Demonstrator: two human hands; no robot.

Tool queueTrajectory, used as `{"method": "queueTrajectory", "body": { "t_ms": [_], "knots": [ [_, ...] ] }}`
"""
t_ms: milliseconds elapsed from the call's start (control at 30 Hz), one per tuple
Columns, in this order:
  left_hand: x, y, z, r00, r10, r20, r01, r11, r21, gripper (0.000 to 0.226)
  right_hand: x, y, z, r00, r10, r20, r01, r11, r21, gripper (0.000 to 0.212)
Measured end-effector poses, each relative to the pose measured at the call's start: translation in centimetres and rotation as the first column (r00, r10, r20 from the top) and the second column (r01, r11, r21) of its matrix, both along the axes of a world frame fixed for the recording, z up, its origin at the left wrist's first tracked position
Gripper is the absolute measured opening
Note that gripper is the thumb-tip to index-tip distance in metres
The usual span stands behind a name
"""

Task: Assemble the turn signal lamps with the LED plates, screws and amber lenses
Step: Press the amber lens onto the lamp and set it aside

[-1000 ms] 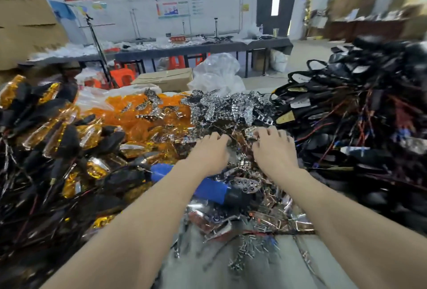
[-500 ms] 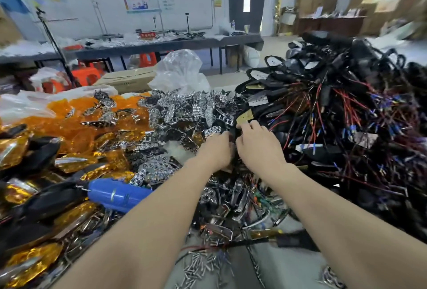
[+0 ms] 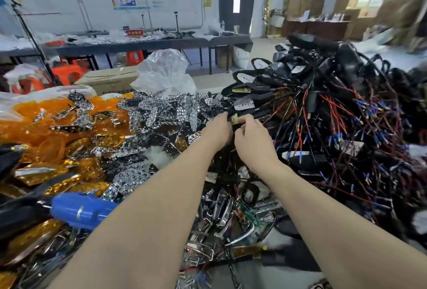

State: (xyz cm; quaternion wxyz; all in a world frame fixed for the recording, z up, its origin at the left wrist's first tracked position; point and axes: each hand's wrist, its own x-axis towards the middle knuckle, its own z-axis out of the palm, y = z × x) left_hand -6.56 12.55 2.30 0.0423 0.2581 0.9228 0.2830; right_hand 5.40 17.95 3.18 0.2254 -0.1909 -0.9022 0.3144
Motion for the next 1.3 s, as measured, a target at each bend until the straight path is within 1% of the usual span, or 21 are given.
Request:
{"method": "queueTrajectory", "body": {
  "t_ms": [67, 133, 167, 233, 300, 333, 400, 467, 533, 633, 700, 767, 900, 967, 1067, 1100, 1133, 1233, 1300],
  "knots": [
    [-0.3, 0.5, 0.1, 0.999, 0.026, 0.035, -0.026, 1.000, -0.015, 0.045, 0.0, 0.3, 0.0, 1.000, 0.008, -0.023, -0.009, 0.998, -0.055, 0.031],
    [-0.6, 0.7, 0.3, 0.998, 0.057, 0.010, -0.056, 0.998, -0.004, 0.044, 0.0, 0.6, -0.2, 0.999, 0.009, -0.034, -0.011, 0.997, -0.080, 0.032],
    [-0.6, 0.7, 0.3, 0.998, 0.065, -0.007, -0.065, 0.998, 0.024, 0.045, 0.0, 0.6, -0.2, 0.999, 0.005, -0.040, -0.009, 0.996, -0.086, 0.033],
    [-0.6, 0.9, 0.8, 0.999, 0.051, -0.016, -0.049, 0.988, 0.144, 0.047, -0.1, 0.6, -0.3, 0.999, -0.001, -0.053, -0.005, 0.994, -0.113, 0.034],
    [-0.5, 1.2, 1.5, 1.000, -0.004, 0.012, 0.001, 0.966, 0.258, 0.048, -0.3, 0.6, -0.2, 0.997, -0.009, -0.071, -0.002, 0.986, -0.166, 0.034],
    [-0.5, 1.5, 1.8, 0.999, -0.034, 0.023, 0.027, 0.960, 0.278, 0.049, -0.3, 0.6, -0.1, 0.997, -0.014, -0.078, -0.002, 0.981, -0.193, 0.034],
    [-0.4, 2.2, 2.3, 0.998, -0.057, 0.033, 0.046, 0.964, 0.263, 0.049, -0.4, 0.7, 0.1, 0.996, -0.020, -0.082, 0.000, 0.969, -0.248, 0.033],
    [-0.4, 2.8, 2.7, 1.000, 0.006, 0.012, -0.009, 0.970, 0.241, 0.046, -0.3, 0.8, 0.4, 0.996, -0.028, -0.085, 0.001, 0.953, -0.303, 0.033],
    [-0.6, 3.0, 3.3, 0.997, 0.070, -0.037, -0.058, 0.965, 0.257, 0.040, -0.3, 1.0, 0.7, 0.994, -0.037, -0.099, 0.001, 0.940, -0.341, 0.032],
    [-0.6, 2.1, 4.1, 0.993, 0.037, -0.113, 0.001, 0.948, 0.318, 0.030, -0.2, 1.2, 0.9, 0.993, -0.045, -0.110, 0.001, 0.927, -0.376, 0.030],
    [-0.5, 1.1, 4.6, 0.989, -0.001, -0.149, 0.049, 0.946, 0.319, 0.020, -0.1, 1.3, 0.9, 0.992, -0.049, -0.113, 0.002, 0.921, -0.389, 0.029],
    [-0.5, 0.0, 5.3, 0.984, -0.005, -0.178, 0.058, 0.954, 0.295, 0.017, -0.1, 1.3, 0.9, 0.993, -0.052, -0.110, 0.005, 0.921, -0.389, 0.030],
    [-0.2, -3.0, 7.5, 0.980, 0.017, -0.199, 0.038, 0.962, 0.271, 0.026, -0.3, 1.0, 0.9, 0.996, -0.054, -0.075, 0.023, 0.929, -0.369, 0.031],
    [-0.2, -5.4, 8.9, 0.978, 0.041, -0.204, 0.013, 0.966, 0.256, 0.025, -0.2, 0.7, 0.9, 0.997, -0.043, -0.064, 0.017, 0.934, -0.356, 0.027],
    [-0.9, -10.4, 10.8, 0.979, 0.067, -0.191, -0.024, 0.975, 0.220, 0.024, 0.0, 0.2, 0.8, 0.997, -0.045, -0.069, 0.020, 0.946, -0.323, 0.016],
    [-1.0, -12.3, 11.4, 0.978, 0.070, -0.194, -0.030, 0.979, 0.202, 0.024, 0.1, -0.1, 0.8, 0.996, -0.048, -0.079, 0.022, 0.954, -0.300, 0.015],
    [-1.1, -14.1, 12.1, 0.973, 0.075, -0.216, -0.034, 0.982, 0.187, 0.024, 0.2, -0.5, 0.8, 0.994, -0.046, -0.094, 0.019, 0.962, -0.272, 0.017],
    [-0.3, -18.0, 13.7, 0.934, 0.100, -0.342, -0.041, 0.984, 0.173, 0.025, 0.1, -2.3, 1.4, 0.989, -0.023, -0.149, -0.003, 0.985, -0.172, 0.025],
    [0.5, -19.4, 14.5, 0.905, 0.134, -0.405, -0.065, 0.982, 0.180, 0.019, -0.2, -3.5, 2.2, 0.981, -0.009, -0.193, -0.020, 0.989, -0.146, 0.028]
  ]
}}
